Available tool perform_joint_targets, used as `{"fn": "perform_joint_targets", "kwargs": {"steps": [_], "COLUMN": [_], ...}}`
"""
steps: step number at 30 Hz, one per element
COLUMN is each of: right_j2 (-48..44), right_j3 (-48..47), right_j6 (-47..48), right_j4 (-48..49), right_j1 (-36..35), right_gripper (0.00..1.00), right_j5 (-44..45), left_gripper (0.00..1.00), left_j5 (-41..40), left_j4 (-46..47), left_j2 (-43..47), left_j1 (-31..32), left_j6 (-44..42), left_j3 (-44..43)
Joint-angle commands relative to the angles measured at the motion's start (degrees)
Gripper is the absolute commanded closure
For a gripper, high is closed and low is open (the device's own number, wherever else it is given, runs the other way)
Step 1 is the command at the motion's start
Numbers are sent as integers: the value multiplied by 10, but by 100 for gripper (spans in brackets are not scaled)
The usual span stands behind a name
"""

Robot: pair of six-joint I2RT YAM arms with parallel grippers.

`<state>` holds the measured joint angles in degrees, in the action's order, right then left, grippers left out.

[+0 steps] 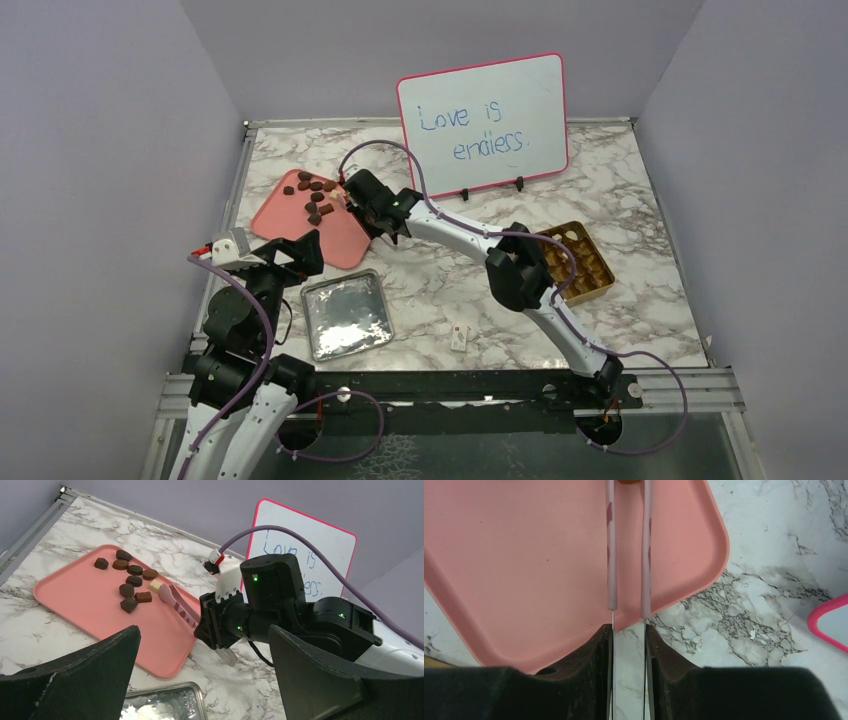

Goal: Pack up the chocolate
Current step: Pick up the fake chocolate from the plate.

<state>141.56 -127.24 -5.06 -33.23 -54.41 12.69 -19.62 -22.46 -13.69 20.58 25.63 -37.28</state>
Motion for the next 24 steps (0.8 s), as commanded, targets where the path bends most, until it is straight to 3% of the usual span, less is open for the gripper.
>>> {"fn": "perform_joint_targets", "kwargs": {"steps": [1,24], "right_j2": [0,-111], "right_j3": [-2,115], "right_j6": [3,9], "right_j4": [-9,-6], "right_j1": [-6,-18], "right_gripper": [71,74], "right_j5": [19,1], "left_gripper": [1,1], "left_j5": [-7,-6], "left_j4": [5,5], "left_j2": [4,4], "left_j1": [-4,-4], "left_j6": [-1,0], "left_j3": [-4,-5]}}
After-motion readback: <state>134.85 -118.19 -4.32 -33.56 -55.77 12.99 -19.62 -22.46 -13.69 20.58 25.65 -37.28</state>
